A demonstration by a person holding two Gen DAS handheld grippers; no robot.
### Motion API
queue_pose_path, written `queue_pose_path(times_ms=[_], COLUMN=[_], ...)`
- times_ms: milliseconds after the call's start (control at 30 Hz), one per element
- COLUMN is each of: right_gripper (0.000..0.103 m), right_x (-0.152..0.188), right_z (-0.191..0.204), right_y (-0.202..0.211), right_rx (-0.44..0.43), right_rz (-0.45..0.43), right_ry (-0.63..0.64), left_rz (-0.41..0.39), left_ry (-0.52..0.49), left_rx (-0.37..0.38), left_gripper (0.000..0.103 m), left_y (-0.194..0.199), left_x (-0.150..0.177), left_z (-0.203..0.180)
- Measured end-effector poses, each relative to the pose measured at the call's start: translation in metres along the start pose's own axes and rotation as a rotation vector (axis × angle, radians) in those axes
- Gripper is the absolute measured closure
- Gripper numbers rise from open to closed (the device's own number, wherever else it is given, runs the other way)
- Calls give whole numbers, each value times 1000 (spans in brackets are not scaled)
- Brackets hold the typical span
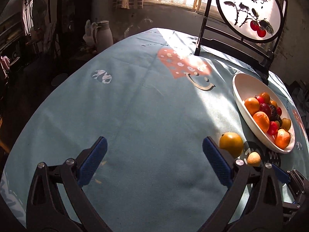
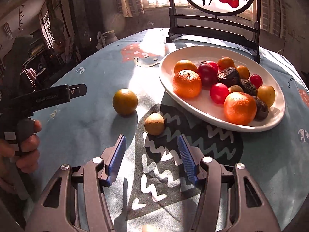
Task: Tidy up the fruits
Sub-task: 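Withdraw both tools and close the right tool on another small tan fruit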
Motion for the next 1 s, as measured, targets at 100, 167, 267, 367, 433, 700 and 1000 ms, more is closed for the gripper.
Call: queue_pose_path(times_ms=[100, 167, 267, 367, 433, 700, 1000], right_gripper=[46, 46, 46, 52, 57, 66, 78], right_x=[-12, -18, -21, -20, -19, -18, -15], right_z=[4, 6, 5, 5, 5, 6, 4], right_y=[-12, -19, -28, -32, -35, -39, -30], right_rx=[30, 45, 64, 65, 72, 89, 88], right_rz=[0, 3, 30, 49, 61, 78, 58], right_ry=[26, 34, 38, 42, 44, 54, 68], left_rz=[4, 26, 36, 23, 18, 20, 20], left_ry=[30, 43, 68, 71, 64, 46, 56], left_rx=[3, 11, 23, 26, 24, 13, -5], left_gripper=[3, 3, 3, 3, 3, 3, 3], left_y=[0, -2, -3, 0, 2, 0, -2], left_x=[-2, -1, -1, -2, -2, -1, -2], left_z=[6, 9, 11, 11, 9, 8, 12])
Point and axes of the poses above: each gripper's, at about its wrist camera, not at the fingertips, and y roughly against the way its jaws point, z to its left, x to its underside, the point moved 6 cm from there along -y, roughly the way its jaws point, and after that the axes turned 1 degree about x, right-handed, at the moved point
